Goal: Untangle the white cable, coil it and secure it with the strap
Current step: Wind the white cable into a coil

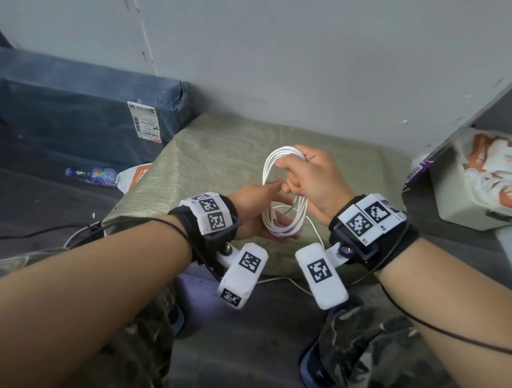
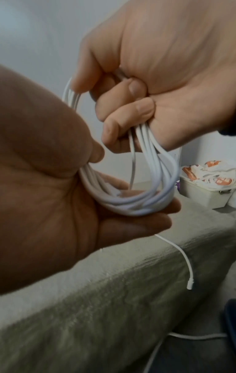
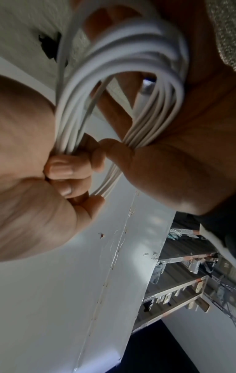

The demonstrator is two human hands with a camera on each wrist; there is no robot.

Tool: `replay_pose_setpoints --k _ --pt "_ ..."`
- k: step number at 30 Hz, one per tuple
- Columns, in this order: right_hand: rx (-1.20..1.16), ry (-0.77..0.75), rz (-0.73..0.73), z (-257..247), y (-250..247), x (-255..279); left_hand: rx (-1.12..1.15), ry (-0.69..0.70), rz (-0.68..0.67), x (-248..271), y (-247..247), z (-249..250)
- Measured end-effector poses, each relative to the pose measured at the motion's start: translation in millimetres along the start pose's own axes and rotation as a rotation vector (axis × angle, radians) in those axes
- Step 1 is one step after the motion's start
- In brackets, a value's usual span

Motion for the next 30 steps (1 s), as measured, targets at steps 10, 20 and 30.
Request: replay_pose_setpoints --k 10,20,30 --pt "-0.039 0.117 -0.045 -1 5 5 0.035 0.091 0.3 -12 -15 1" --pt "-0.047 0.282 -0.065 -3 3 5 0.201 0.239 0.517 -10 -20 14" --pt "-0.064 0.363 -0.049 8 -8 -1 0.105 0.263 0.665 -5 -25 20"
Point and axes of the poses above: each hand's wrist, its own x-axis away from the middle knuckle, its own y-axis out of the palm, z = x × y, the point moved 2 cm from there along -x, towards the middle knuckle, and after that the axes turned 12 degrees about -x, right-handed, at the moved point
